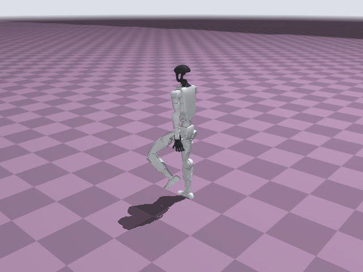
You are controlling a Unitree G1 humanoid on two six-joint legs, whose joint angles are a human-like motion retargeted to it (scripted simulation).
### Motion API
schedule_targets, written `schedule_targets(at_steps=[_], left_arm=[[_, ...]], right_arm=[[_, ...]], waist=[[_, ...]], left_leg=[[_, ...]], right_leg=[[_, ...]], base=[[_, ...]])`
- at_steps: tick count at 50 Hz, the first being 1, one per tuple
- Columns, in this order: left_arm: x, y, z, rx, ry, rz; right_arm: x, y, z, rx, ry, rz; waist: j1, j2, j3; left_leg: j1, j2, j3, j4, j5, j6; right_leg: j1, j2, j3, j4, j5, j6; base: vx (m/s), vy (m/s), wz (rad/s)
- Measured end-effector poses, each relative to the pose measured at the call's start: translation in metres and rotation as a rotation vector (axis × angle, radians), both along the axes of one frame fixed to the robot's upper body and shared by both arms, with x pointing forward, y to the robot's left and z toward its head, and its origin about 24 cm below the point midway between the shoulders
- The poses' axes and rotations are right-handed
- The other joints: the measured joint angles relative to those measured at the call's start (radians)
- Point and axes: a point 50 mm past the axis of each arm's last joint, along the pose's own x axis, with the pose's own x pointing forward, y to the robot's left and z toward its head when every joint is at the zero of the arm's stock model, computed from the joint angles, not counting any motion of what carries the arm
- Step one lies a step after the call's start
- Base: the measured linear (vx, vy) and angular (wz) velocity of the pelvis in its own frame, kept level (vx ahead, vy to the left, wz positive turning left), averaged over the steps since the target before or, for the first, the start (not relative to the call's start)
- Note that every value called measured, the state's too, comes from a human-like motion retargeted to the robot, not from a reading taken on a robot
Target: In place motions
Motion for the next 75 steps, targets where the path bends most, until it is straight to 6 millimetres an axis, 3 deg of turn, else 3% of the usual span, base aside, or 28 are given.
schedule_targets(at_steps=[5,10,13,17,22,25,27,28,30,32,33,35,38,40,45,50,57,61,65,67,68,69,70,72,73,75], left_arm=[[-0.025,-0.008,0.0,-0.013,0.064,0.027],[-0.046,-0.008,0.003,-0.025,0.146,-0.086],[-0.05,-0.007,0.004,-0.023,0.166,-0.114],[-0.061,-0.008,0.005,-0.018,0.185,-0.091],[-0.06,-0.001,0.005,0.015,0.186,-0.073],[-0.049,0.004,0.004,0.034,0.173,-0.075],[-0.041,0.008,0.003,0.056,0.151,-0.082],[-0.035,0.009,0.003,0.064,0.136,-0.09],[-0.022,0.009,0.002,0.067,0.107,-0.102],[0.011,0.013,0.002,0.075,0.046,-0.123],[0.033,0.016,0.003,0.092,0.003,-0.138],[0.07,0.021,0.007,0.143,-0.095,-0.184],[0.098,0.032,0.013,0.168,-0.212,-0.239],[0.11,0.046,0.019,0.184,-0.242,-0.247],[0.115,0.043,0.019,0.25,-0.226,-0.253],[0.103,0.033,0.015,0.168,-0.207,-0.226],[0.066,0.023,0.007,0.137,-0.106,-0.213],[0.035,0.015,0.003,0.098,-0.021,-0.214],[0.003,0.006,0.001,0.066,0.063,-0.226],[-0.012,0.008,0.002,0.06,0.104,-0.233],[-0.02,0.009,0.002,0.058,0.127,-0.226],[-0.03,0.01,0.003,0.055,0.156,-0.218],[-0.04,0.01,0.005,0.051,0.189,-0.21],[-0.044,0.007,0.006,0.042,0.225,-0.181],[-0.042,0.003,0.005,0.045,0.227,-0.161],[-0.041,-0.004,0.004,0.058,0.207,-0.061]], right_arm=[[0.02,0.015,0.005,0.047,-0.106,0.055],[0.024,0.027,0.007,0.137,-0.117,0.004],[0.024,0.032,0.008,0.167,-0.115,-0.014],[0.009,0.035,0.003,0.162,-0.076,-0.004],[-0.02,0.027,-0.005,0.111,0.006,0.011],[-0.044,0.012,-0.01,0.047,0.079,0.023],[-0.066,0.002,-0.012,0.0,0.141,0.01],[-0.078,-0.004,-0.012,-0.028,0.174,-0.005],[-0.103,-0.017,-0.012,-0.087,0.25,-0.052],[-0.115,-0.023,-0.01,-0.123,0.288,-0.145],[-0.114,-0.025,-0.01,-0.127,0.284,-0.214],[-0.115,-0.03,-0.009,-0.105,0.268,-0.362],[-0.131,-0.04,-0.006,-0.105,0.323,-0.402],[-0.133,-0.043,-0.005,-0.133,0.35,-0.358],[-0.155,-0.05,-0.001,-0.168,0.392,-0.404],[-0.166,-0.047,0.001,-0.179,0.447,-0.356],[-0.144,-0.034,-0.006,-0.112,0.375,-0.326],[-0.123,-0.028,-0.009,-0.087,0.305,-0.297],[-0.106,-0.023,-0.01,-0.066,0.238,-0.265],[-0.096,-0.018,-0.011,-0.046,0.214,-0.243],[-0.093,-0.016,-0.011,-0.036,0.208,-0.226],[-0.093,-0.013,-0.012,-0.026,0.214,-0.21],[-0.094,-0.01,-0.012,-0.017,0.225,-0.194],[-0.085,-0.004,-0.012,0.002,0.227,-0.181],[-0.076,-0.002,-0.012,0.01,0.213,-0.182],[-0.054,0.003,-0.01,0.025,0.171,-0.128]], waist=[[0.108,-0.057,-0.007],[0.136,-0.069,-0.019],[0.128,-0.057,-0.027],[0.091,-0.045,-0.086],[0.009,-0.011,-0.136],[-0.055,0.022,-0.128],[-0.071,0.063,-0.135],[-0.096,0.086,-0.136],[-0.187,0.148,-0.176],[-0.168,0.166,-0.135],[-0.068,0.14,-0.095],[-0.148,0.178,-0.02],[-0.186,0.206,-0.03],[-0.288,0.254,-0.015],[-0.325,0.303,-0.013],[-0.339,0.319,-0.042],[-0.281,0.235,-0.095],[-0.228,0.214,-0.11],[-0.217,0.195,-0.132],[-0.249,0.159,-0.134],[-0.231,0.14,-0.145],[-0.202,0.111,-0.164],[-0.169,0.076,-0.187],[-0.075,0.062,-0.232],[-0.068,0.068,-0.247],[-0.07,0.079,-0.234]], left_leg=[[-0.332,0.089,-0.01,0.265,-0.101,-0.031],[-0.428,0.083,-0.016,0.293,-0.124,-0.038],[-0.348,0.075,-0.015,0.236,-0.127,-0.033],[-0.128,0.022,0.025,0.048,-0.118,-0.038],[0.26,-0.211,0.007,-0.437,-0.052,-0.1],[0.549,-0.337,-0.05,-0.86,0.026,-0.148],[0.711,-0.36,-0.054,-1.13,-0.138,-0.165],[0.788,-0.332,0.018,-1.233,-0.205,-0.152],[0.82,-0.308,-0.012,-1.364,-0.189,-0.143],[0.752,-0.296,-0.202,-1.354,-0.142,-0.173],[0.765,-0.291,-0.11,-1.368,-0.139,-0.168],[0.785,-0.25,-0.157,-1.398,-0.125,-0.169],[0.735,-0.242,-0.172,-1.392,-0.112,-0.168],[0.674,-0.208,-0.208,-1.364,-0.105,-0.163],[0.61,-0.16,-0.211,-1.323,-0.081,-0.16],[0.581,-0.122,-0.194,-1.305,-0.074,-0.183],[0.658,-0.185,-0.112,-1.381,-0.059,-0.194],[0.71,-0.2,-0.086,-1.412,-0.06,-0.199],[0.736,-0.243,-0.11,-1.411,-0.07,-0.197],[0.759,-0.3,-0.143,-1.404,-0.077,-0.191],[0.774,-0.321,-0.128,-1.411,-0.081,-0.191],[0.793,-0.353,-0.11,-1.423,-0.083,-0.191],[0.814,-0.391,-0.091,-1.437,-0.085,-0.191],[0.795,-0.399,-0.037,-1.47,-0.078,-0.199],[0.772,-0.397,-0.056,-1.48,-0.07,-0.206],[0.771,-0.382,-0.053,-1.498,-0.061,-0.218]], right_leg=[[-0.031,0.009,0.141,0.034,-0.006,-0.039],[-0.055,0.013,0.206,0.072,-0.018,-0.053],[-0.046,0.01,0.207,0.056,-0.015,-0.042],[-0.037,-0.01,0.188,-0.002,0.005,-0.015],[-0.016,-0.017,0.099,-0.021,-0.007,0.004],[0.015,-0.013,0.034,0.027,-0.056,0.011],[0.01,0.03,0.018,0.064,-0.079,0.006],[0.01,0.045,-0.011,0.089,-0.092,0.006],[-0.024,0.06,-0.13,0.14,-0.065,0.02],[-0.12,0.054,-0.145,0.3,0.112,0.061],[-0.217,0.047,-0.031,0.459,0.205,0.109],[-0.403,0.056,-0.018,0.726,0.326,0.137],[-0.682,-0.012,-0.077,1.141,0.205,0.015],[-0.865,-0.041,-0.122,1.344,0.148,-0.04],[-1.157,-0.048,-0.163,1.585,0.062,-0.071],[-1.183,-0.039,-0.195,1.571,0.028,-0.081],[-0.888,-0.007,-0.114,1.348,0.016,-0.031],[-0.605,0.082,-0.036,1.019,0.055,0.033],[-0.256,0.125,0.053,0.486,0.15,0.097],[-0.059,0.107,0.022,0.194,-0.02,0.102],[0.02,0.087,-0.037,0.105,-0.119,0.052],[0.069,0.061,-0.105,0.018,-0.107,0.032],[0.103,0.033,-0.178,-0.068,-0.041,0.029],[0.057,-0.006,-0.046,-0.081,-0.009,0.1],[0.02,-0.02,-0.121,-0.066,-0.002,0.101],[-0.028,0.004,-0.058,-0.046,0.013,0.082]], base=[[0.06,0.07,-0.9],[0.05,0.09,-0.21],[0.0,0.0,0.0],[0.05,0.0,0.17],[0.1,-0.04,0.57],[0.15,-0.07,0.63],[0.13,-0.1,0.3],[0.1,-0.1,1.12],[-0.02,-0.08,1.62],[-0.44,-0.09,-0.71],[-0.59,-0.11,-1.61],[-0.49,-0.09,0.84],[-0.1,0.02,0.29],[-0.18,0.03,0.42],[-0.04,-0.04,0.34],[0.07,-0.11,0.02],[0.1,-0.08,-0.2],[0.13,0.0,-0.32],[0.19,0.06,0.34],[0.25,0.05,0.77],[0.32,0.06,-0.4],[0.39,0.07,-1.12],[0.25,0.09,-1.61],[-0.08,0.12,-1.37],[-0.25,0.1,-0.41],[-0.19,0.06,-0.35]])
